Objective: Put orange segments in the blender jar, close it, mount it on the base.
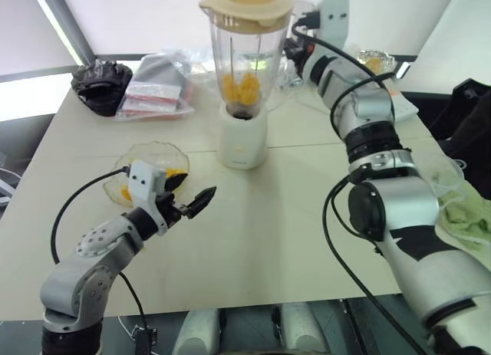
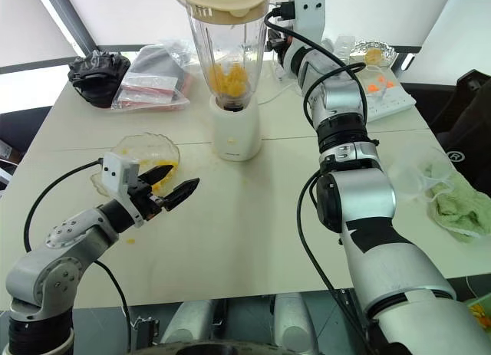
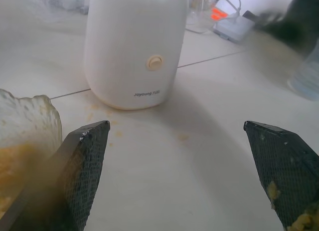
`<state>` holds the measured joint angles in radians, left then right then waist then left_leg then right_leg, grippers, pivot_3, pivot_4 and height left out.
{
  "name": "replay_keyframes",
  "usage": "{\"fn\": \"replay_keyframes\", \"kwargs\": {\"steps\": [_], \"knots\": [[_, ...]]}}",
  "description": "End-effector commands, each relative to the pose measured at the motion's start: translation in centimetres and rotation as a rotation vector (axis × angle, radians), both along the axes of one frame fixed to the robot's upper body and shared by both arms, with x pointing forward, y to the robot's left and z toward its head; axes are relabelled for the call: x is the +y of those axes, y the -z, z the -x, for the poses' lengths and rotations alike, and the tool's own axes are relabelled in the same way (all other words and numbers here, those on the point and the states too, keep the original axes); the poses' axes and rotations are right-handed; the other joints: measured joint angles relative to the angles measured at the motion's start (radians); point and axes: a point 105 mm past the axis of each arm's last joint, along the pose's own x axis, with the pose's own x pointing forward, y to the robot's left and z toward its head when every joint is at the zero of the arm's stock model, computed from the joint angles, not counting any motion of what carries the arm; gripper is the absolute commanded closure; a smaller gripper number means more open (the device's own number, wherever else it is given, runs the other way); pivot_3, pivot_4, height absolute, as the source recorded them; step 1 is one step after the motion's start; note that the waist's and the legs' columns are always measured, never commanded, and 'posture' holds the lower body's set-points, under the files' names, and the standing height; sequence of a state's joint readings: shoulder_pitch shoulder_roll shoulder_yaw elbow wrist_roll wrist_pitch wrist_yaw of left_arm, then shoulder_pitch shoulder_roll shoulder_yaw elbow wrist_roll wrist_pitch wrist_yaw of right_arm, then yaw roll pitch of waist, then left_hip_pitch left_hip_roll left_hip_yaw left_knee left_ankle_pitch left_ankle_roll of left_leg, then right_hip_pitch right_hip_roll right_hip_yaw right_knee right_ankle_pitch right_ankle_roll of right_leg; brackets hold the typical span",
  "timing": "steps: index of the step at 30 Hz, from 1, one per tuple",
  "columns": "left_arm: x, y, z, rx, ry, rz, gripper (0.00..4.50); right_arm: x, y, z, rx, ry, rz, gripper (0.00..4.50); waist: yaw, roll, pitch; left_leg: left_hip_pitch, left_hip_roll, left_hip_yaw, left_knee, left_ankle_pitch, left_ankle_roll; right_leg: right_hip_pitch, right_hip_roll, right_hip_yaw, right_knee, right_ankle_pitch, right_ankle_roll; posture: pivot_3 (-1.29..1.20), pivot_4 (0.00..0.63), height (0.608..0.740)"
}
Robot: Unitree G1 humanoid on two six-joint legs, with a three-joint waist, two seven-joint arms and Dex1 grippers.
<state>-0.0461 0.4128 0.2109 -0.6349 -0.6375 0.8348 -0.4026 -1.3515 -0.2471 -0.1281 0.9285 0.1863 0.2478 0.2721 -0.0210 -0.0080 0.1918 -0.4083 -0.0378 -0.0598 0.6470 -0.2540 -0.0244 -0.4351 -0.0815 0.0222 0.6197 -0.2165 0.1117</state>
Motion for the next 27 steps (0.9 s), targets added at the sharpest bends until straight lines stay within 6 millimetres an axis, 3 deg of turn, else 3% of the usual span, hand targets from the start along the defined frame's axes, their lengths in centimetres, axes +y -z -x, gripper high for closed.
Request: {"fn": "replay_keyframes", "kwargs": {"steps": [1, 18, 27], "knots": [[-0.4, -0.9, 0.4, -0.055, 0.006, -0.019, 0.02, 0.9, -2.8, 0.5, -0.095, -0.019, -0.005, 3.60, -0.002, 0.000, 0.000, 0.000, 0.000, 0.000, 0.000, 0.000, 0.000, 0.000, 0.000, 0.000, 0.000, 0.000, 0.000, 0.00, 0.150, 0.740], [-0.4, -0.9, -0.1, -0.053, 0.003, -0.037, 0.02, 1.6, -0.6, 1.4, -0.068, -0.034, 0.031, 3.60, -0.001, 0.000, 0.000, 0.001, 0.000, 0.000, 0.000, 0.001, -0.001, -0.001, 0.001, 0.000, 0.002, 0.000, -0.001, 0.00, 0.150, 0.740], [-0.4, -0.7, -0.3, -0.048, -0.003, -0.055, 0.02, 0.9, 2.4, 0.7, 0.007, -0.019, 0.069, 3.60, 0.000, 0.000, 0.000, 0.001, 0.000, 0.000, 0.000, 0.001, -0.001, -0.001, 0.001, 0.000, 0.003, 0.000, -0.001, 0.00, 0.150, 0.740]]}}
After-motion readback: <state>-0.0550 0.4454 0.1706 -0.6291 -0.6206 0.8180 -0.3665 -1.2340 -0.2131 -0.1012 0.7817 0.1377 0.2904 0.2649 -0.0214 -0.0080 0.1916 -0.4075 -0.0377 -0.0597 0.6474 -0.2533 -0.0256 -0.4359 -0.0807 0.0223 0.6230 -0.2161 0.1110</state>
